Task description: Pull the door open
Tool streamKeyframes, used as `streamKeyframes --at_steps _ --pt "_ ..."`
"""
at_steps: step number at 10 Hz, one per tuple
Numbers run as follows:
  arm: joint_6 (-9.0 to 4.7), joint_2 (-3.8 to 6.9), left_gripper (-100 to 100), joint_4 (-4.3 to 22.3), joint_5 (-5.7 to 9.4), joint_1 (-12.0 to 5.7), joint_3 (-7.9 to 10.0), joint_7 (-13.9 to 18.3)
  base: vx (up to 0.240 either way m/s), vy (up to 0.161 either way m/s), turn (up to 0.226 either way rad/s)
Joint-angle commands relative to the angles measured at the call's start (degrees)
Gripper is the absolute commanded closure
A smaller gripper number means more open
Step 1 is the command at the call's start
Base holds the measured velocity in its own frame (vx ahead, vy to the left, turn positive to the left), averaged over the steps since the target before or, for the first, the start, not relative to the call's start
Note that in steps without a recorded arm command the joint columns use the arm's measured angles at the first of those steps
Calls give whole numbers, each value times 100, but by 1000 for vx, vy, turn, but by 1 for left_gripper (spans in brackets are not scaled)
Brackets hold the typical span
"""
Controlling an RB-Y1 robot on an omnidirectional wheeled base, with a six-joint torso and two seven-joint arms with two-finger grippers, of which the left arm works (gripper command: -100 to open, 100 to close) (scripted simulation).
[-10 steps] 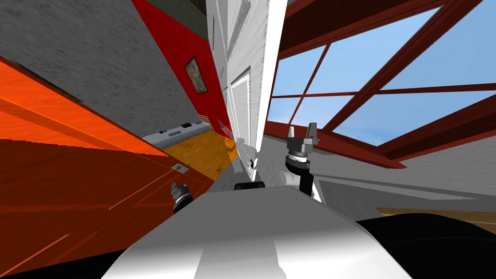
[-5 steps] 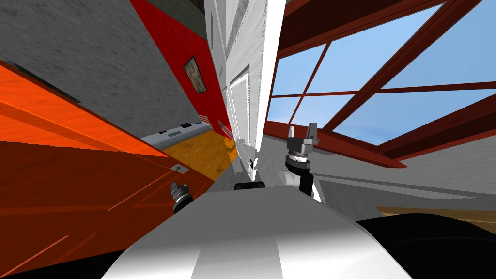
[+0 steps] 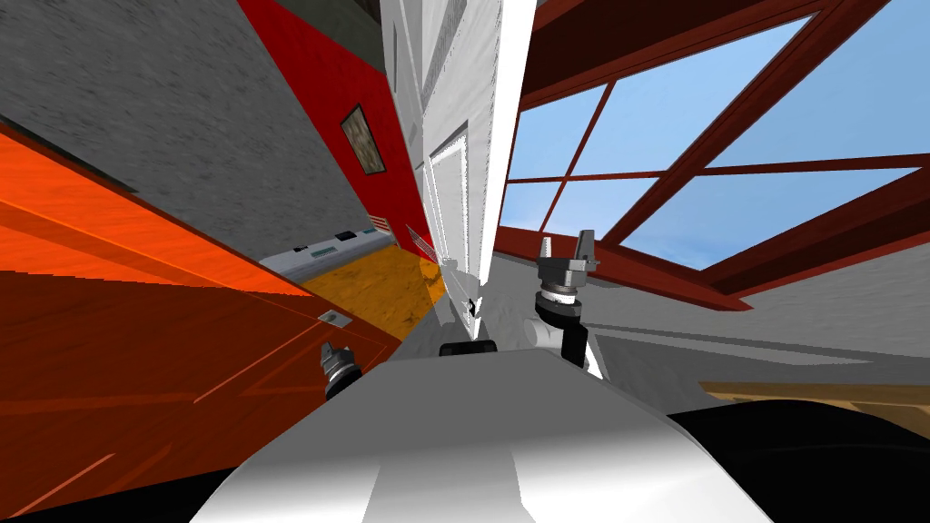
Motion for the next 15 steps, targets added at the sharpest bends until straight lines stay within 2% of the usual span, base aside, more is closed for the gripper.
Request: streamKeyframes --at_steps 1,10,12,15 --pt "3 -8 -100 13 12 -5 17 -9 -5 24 -28" --pt "3 -8 -100 13 12 -5 17 -9 -1 1 2" --pt "13 -30 -100 46 55 -14 95 -40 9 36 -105" --pt "13 -30 -100 46 55 -14 95 -40 -2 3 3"
